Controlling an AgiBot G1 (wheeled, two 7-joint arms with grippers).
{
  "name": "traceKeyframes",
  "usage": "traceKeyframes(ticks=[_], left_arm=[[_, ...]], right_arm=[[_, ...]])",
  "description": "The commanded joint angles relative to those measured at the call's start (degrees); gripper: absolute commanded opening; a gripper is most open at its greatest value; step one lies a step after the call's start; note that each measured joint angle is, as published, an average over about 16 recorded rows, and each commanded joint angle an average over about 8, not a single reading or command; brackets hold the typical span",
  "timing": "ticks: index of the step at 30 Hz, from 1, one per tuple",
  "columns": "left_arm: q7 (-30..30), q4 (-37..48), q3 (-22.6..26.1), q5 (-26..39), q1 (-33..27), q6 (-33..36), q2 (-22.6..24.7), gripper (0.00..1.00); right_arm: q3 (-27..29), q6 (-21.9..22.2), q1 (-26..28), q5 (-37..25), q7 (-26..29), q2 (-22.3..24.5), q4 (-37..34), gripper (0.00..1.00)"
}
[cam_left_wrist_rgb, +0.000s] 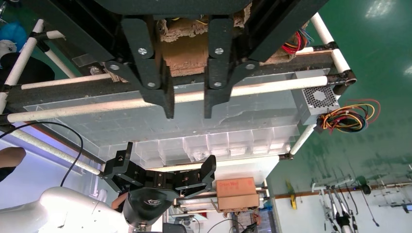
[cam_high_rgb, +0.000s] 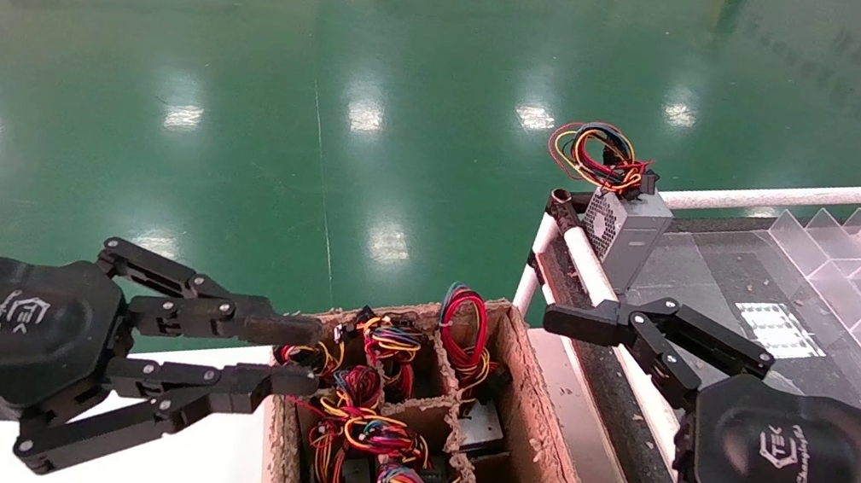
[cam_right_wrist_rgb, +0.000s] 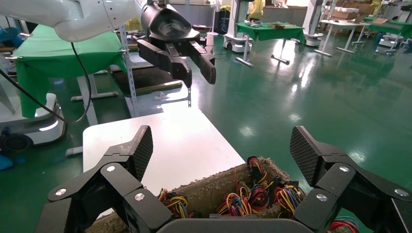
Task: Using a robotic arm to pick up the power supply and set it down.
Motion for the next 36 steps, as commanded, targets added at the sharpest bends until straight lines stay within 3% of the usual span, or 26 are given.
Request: traceKeyframes(ticks=[1, 9, 10, 17, 18, 30, 36], left_arm=[[0.0, 0.0, 0.0, 0.0, 0.0, 0.0, 0.0, 0.00], [0.0, 0.0, 0.0, 0.0, 0.0, 0.0, 0.0, 0.00], [0.0, 0.0, 0.0, 0.0, 0.0, 0.0, 0.0, 0.06], [0.0, 0.0, 0.0, 0.0, 0.0, 0.0, 0.0, 0.93], [0.0, 0.0, 0.0, 0.0, 0.0, 0.0, 0.0, 1.00], [0.0, 0.0, 0.0, 0.0, 0.0, 0.0, 0.0, 1.00], [0.0, 0.0, 0.0, 0.0, 0.0, 0.0, 0.0, 1.00]], right_arm=[[0.0, 0.0, 0.0, 0.0, 0.0, 0.0, 0.0, 1.00], [0.0, 0.0, 0.0, 0.0, 0.0, 0.0, 0.0, 1.00], [0.0, 0.0, 0.0, 0.0, 0.0, 0.0, 0.0, 1.00], [0.0, 0.0, 0.0, 0.0, 0.0, 0.0, 0.0, 1.00], [0.0, 0.0, 0.0, 0.0, 0.0, 0.0, 0.0, 1.00], [0.0, 0.1, 0.0, 0.0, 0.0, 0.0, 0.0, 1.00], [-0.6, 2.4, 0.6, -2.8, 0.1, -0.2, -1.5, 1.00]])
